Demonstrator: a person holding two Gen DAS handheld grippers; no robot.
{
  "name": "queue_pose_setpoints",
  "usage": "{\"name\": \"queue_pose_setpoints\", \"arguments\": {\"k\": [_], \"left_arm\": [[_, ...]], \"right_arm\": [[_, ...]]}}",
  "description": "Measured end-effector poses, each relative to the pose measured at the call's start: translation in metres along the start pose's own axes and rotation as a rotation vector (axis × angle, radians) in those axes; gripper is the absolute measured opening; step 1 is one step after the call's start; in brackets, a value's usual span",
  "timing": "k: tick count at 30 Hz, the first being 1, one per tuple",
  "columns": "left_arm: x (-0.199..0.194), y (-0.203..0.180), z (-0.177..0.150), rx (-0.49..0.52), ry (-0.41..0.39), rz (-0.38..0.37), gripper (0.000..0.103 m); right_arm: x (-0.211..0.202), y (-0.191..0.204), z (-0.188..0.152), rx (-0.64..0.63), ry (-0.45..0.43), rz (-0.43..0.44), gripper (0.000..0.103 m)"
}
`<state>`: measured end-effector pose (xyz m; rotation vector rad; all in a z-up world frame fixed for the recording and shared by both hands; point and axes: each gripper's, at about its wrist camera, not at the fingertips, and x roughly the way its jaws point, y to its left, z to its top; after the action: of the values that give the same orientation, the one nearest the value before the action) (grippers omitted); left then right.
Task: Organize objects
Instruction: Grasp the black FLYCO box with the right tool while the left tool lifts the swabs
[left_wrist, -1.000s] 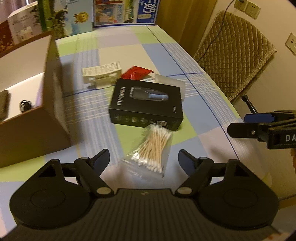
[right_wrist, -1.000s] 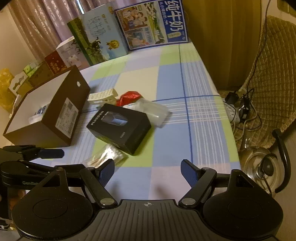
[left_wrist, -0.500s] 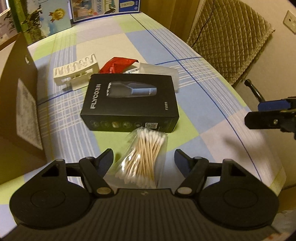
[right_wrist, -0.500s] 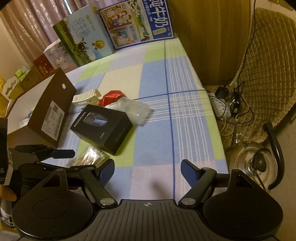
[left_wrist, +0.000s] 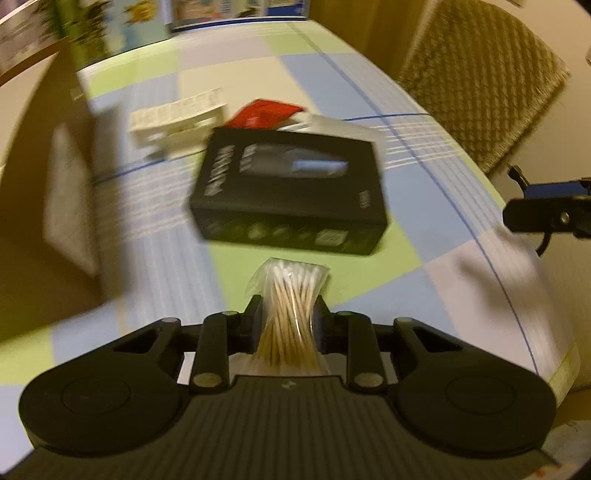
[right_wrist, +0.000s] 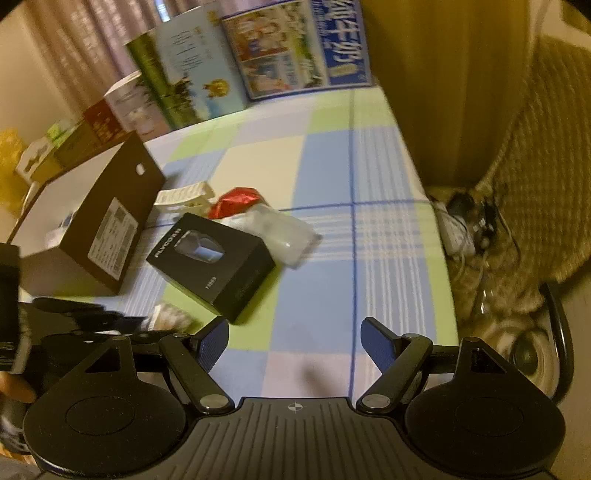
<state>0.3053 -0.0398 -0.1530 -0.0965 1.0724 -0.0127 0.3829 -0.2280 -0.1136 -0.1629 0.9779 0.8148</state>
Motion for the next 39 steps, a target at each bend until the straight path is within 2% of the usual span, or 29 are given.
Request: {"name": "queue_pose_setpoints", "arguments": {"k": [4,7,8,9,14,17,22,28,29,31,32,33,35,39], "left_arm": [[-0.019,0.029,-0.023,-0.109,0.002,0.056,0.022],[-0.036,0.056,-0.042,-0.213,0.001,0.129,0.022],[-0.042,0.066,-0.048,-0.252,-0.001,0.155,0.022],[-0.047,0.077,-0.054,-0.292,-0.004,0.183,0.022],[-0.070,0.125,-0.076,-0.456,-0.020,0.303,0.022],[-0.084,0.145,-0.088,-0.533,-0.039,0.354,0.022],[-0.100,0.165,-0.099,-0.609,-0.052,0.402,0.022],[-0.103,0.177,-0.106,-0.634,-0.045,0.405,0.022],[-0.103,0.178,-0.106,-0.633,-0.044,0.403,0.022],[-0.102,0.180,-0.105,-0.634,-0.042,0.399,0.022],[-0.102,0.180,-0.105,-0.634,-0.042,0.398,0.022],[-0.102,0.181,-0.105,-0.632,-0.042,0.398,0.022],[-0.103,0.185,-0.104,-0.629,-0.042,0.401,0.022],[-0.106,0.195,-0.103,-0.636,-0.049,0.409,0.022]], "right_arm": [[0.014,0.006,0.011,-0.061,-0.013,0.051,0.076],[0.026,0.007,0.023,-0.098,-0.032,0.110,0.075],[0.031,0.008,0.027,-0.112,-0.040,0.131,0.071],[0.038,0.008,0.032,-0.129,-0.049,0.157,0.058],[0.073,0.010,0.051,-0.161,-0.069,0.197,0.029],[0.090,0.009,0.058,-0.158,-0.070,0.197,0.021],[0.107,0.000,0.062,-0.071,-0.020,0.275,0.021],[0.105,0.020,0.046,-0.105,0.054,0.346,0.022],[0.103,0.026,0.043,-0.122,0.064,0.348,0.023],[0.100,0.039,0.039,-0.134,0.076,0.324,0.032],[0.099,0.044,0.038,-0.138,0.072,0.308,0.045],[0.097,0.050,0.039,-0.145,0.060,0.287,0.062],[0.095,0.061,0.041,-0.161,0.046,0.261,0.078],[0.105,0.085,0.044,-0.222,0.060,0.221,0.082]]}}
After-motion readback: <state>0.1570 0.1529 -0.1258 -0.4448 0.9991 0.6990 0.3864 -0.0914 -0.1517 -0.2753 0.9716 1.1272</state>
